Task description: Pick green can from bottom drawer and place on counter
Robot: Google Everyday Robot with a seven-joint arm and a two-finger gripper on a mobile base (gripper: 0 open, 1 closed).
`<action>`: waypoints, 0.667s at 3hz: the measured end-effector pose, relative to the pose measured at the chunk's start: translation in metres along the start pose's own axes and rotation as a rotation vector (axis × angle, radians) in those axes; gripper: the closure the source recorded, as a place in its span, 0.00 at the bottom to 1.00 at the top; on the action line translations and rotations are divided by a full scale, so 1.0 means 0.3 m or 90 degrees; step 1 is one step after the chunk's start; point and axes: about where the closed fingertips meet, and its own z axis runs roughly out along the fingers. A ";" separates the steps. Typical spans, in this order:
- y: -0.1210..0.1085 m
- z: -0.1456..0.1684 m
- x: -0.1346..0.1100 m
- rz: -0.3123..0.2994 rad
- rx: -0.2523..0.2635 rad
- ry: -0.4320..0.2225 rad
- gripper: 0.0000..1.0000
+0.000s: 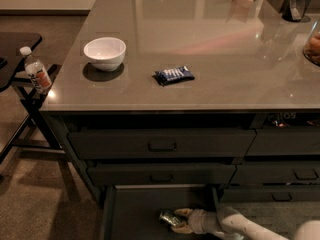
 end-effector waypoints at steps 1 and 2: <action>0.043 -0.171 -0.078 -0.052 0.038 -0.039 1.00; 0.116 -0.376 -0.166 -0.110 0.072 -0.068 1.00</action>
Offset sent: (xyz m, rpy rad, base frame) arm -0.1038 -0.0856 0.1913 0.0280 -0.3804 0.0193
